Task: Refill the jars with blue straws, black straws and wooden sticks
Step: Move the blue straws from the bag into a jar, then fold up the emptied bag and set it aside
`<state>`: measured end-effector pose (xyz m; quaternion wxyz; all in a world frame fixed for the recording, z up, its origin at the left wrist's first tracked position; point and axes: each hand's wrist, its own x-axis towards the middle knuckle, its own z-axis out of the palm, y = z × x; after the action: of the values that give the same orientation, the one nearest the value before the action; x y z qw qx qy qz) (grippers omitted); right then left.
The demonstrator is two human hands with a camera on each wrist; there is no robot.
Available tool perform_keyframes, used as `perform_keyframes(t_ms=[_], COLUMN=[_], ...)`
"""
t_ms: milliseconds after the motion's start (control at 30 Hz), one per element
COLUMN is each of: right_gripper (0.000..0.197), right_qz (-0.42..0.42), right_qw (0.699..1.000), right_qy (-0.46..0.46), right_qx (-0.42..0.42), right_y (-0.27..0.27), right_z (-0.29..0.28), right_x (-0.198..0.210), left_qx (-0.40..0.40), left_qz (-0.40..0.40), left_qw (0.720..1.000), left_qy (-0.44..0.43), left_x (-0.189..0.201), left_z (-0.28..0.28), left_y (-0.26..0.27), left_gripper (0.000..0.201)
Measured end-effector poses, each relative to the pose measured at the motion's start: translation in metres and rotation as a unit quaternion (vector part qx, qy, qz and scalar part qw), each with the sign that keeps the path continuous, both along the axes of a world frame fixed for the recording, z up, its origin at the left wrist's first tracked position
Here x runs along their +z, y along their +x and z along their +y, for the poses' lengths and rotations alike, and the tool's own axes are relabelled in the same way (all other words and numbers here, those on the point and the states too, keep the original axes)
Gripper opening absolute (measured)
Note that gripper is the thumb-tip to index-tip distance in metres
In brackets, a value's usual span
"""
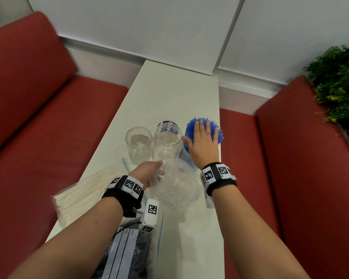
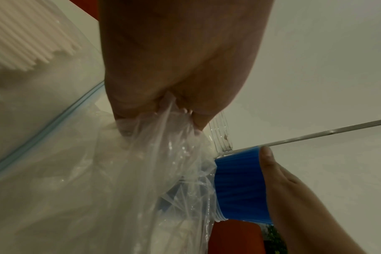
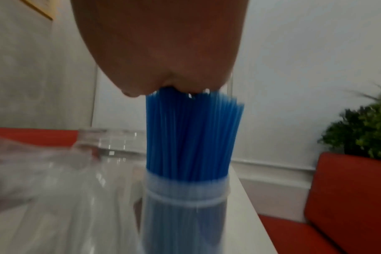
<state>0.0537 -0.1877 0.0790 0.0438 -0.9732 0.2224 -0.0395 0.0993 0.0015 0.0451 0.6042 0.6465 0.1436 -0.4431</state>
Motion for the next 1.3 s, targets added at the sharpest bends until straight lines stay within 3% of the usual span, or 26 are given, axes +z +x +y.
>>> perform_keyframes(t_ms=[133,233,300,400,467,500,567,633,667,700,767,800,867,933,1033,1133,1167,1200,1300], right_gripper=[0.083,0.081,0.078,0.059,0.037,0.027,0.017,0.025,0.04,0.055,0.061,0.05,0.017,0.02,0.016,0.014,0.013,0.012,0.011], right_qz=[-0.075,-0.009,-0.011,-0.195,-0.338,-0.353,-0.259,-0.065,0.008,0.034,-0.021,-0.06,-0.104,-0.141,-0.209,-0.249,-0.258,-0.265,-0.251], right_qw=[0.993,0.989,0.984,0.956,0.912,0.9,0.912,0.927,0.906,0.864,0.772,0.755,0.785,0.826,0.845,0.848,0.844,0.838,0.839], right_qy=[0.007,0.077,0.135,0.168,0.196,0.223,0.28,0.3,0.337,0.408,0.547,0.57,0.534,0.465,0.406,0.394,0.405,0.42,0.453], right_qx=[-0.095,-0.124,-0.116,-0.139,-0.127,-0.122,-0.147,-0.215,-0.257,-0.293,-0.324,-0.318,-0.296,-0.285,-0.28,-0.252,-0.239,-0.225,-0.17], right_y=[0.004,-0.003,-0.006,-0.018,-0.035,-0.045,-0.064,-0.081,-0.089,-0.097,-0.109,-0.114,-0.121,-0.125,-0.125,-0.116,-0.111,-0.105,-0.09], right_z=[-0.005,-0.003,-0.005,-0.005,0.007,0.015,0.031,0.044,0.048,0.052,0.055,0.054,0.05,0.046,0.049,0.062,0.069,0.075,0.1], right_x=[0.009,0.009,0.015,0.033,0.036,0.032,0.016,-0.011,-0.025,-0.037,-0.056,-0.06,-0.059,-0.048,-0.012,0.028,0.041,0.055,0.095], left_qx=[-0.006,-0.013,-0.02,-0.009,-0.007,-0.017,-0.049,-0.076,-0.09,-0.113,-0.172,-0.192,-0.213,-0.184,-0.131,-0.26,-0.303,-0.326,-0.328], left_qz=[-0.009,-0.015,-0.016,-0.003,0.015,0.021,0.02,0.004,-0.002,-0.012,-0.05,-0.079,-0.171,-0.303,-0.409,-0.422,-0.425,-0.434,-0.453], left_qw=[1.0,1.0,1.0,1.0,1.0,0.999,0.998,0.995,0.993,0.99,0.982,0.978,0.96,0.914,0.845,0.774,0.768,0.779,0.827], left_qy=[-0.003,0.0,-0.001,0.005,-0.01,-0.021,-0.043,-0.064,-0.075,-0.08,-0.06,-0.034,0.057,0.195,0.318,0.394,0.372,0.314,0.06], left_x=[-0.001,0.0,0.001,0.002,0.005,0.007,0.011,0.016,0.017,0.016,0.015,0.014,0.015,0.017,0.027,0.043,0.054,0.068,0.12], left_z=[0.005,0.009,0.012,0.017,0.022,0.025,0.028,0.035,0.039,0.043,0.051,0.055,0.063,0.072,0.082,0.08,0.077,0.074,0.068], left_y=[0.002,0.0,-0.002,-0.005,-0.007,-0.009,-0.013,-0.016,-0.017,-0.018,-0.017,-0.017,-0.016,-0.014,-0.012,-0.009,-0.008,-0.005,-0.002], left_gripper=[0.029,0.037,0.047,0.049,0.032,0.023,0.012,0.021,0.032,0.04,0.047,0.047,0.04,0.025,0.018,0.042,0.054,0.06,0.038])
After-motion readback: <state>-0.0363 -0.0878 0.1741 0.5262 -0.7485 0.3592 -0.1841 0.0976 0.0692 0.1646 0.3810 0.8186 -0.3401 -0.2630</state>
